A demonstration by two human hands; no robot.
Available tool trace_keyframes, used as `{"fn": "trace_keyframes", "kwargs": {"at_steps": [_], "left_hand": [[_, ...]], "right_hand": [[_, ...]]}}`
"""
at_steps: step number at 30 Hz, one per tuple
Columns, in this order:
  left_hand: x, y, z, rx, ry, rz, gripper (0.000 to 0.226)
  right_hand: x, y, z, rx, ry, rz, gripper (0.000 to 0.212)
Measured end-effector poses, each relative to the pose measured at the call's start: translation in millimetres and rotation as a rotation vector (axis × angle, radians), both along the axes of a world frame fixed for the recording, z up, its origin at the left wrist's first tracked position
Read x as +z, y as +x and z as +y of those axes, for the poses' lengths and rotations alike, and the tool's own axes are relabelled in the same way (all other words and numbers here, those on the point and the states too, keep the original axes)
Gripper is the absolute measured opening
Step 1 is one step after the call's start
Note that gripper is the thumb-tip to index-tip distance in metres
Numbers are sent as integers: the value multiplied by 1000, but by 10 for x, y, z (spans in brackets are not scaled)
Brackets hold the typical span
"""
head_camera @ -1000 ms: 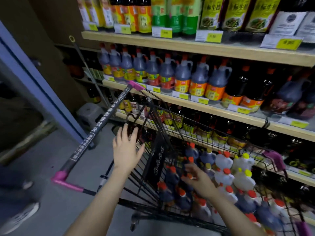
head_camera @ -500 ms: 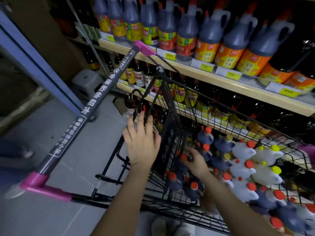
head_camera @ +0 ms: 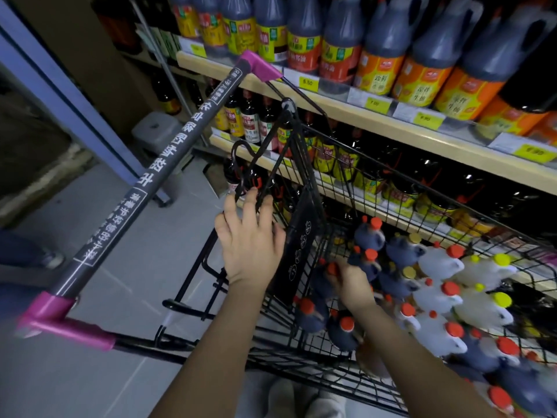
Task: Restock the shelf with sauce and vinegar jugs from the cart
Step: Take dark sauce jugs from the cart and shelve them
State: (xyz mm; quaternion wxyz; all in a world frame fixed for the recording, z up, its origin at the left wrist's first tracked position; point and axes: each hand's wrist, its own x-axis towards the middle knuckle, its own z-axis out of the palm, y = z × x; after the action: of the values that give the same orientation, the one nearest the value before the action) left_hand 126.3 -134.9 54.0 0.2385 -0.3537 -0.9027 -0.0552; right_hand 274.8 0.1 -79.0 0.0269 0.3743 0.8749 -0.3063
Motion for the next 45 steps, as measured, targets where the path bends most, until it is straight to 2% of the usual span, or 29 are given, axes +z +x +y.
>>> {"fn": "trace_keyframes", "kwargs": {"at_steps": [6,10,12,14,15,18,20,24,27,31,35,38,41,45], "left_hand": [[157,76,-69,-77,40,-158,57],[301,154,-147,-288,78,-305,77],[342,230,-170,-451,35,-551,100],[337,341,-131,-569,-48,-931,118],[327,401,-103,-619,-53,-1093,120],[302,564,-51,-625,15,-1435,102],[273,628,-41,-575,67,-1524,97],[270,787,-47,-579,144,-1508,89],[292,931,-18,-545,217,-1476,81],[282,1005,111,-545,282,-1399,84],[216,1066,186,-574,276,-1509,77],[-24,943,188,-461,282,-1614,72],[-351,775,152,-308,119,-1520,82],[-771,607,149,-342,-244,-1450,79]], "right_hand": [[942,270,-40,10,23,271,27],[1793,430,-48,20,24,420,32],[2203,500,-30,21,-28,481,32],[2536,550,-14,50,-128,520,30],[2669,563,-11,65,-162,526,30],[2878,591,-25,77,-236,538,29],[2875,606,-49,59,-258,556,29],[2693,654,-96,-77,-344,683,40],[2369,768,-227,-144,-399,663,65],[1985,884,-408,-258,-480,703,92],[1957,898,-309,-326,-460,745,79],[1818,981,-179,-362,-488,741,75],[1615,1092,-56,-413,-518,708,90],[1376,1179,36,-459,-558,666,109]]}}
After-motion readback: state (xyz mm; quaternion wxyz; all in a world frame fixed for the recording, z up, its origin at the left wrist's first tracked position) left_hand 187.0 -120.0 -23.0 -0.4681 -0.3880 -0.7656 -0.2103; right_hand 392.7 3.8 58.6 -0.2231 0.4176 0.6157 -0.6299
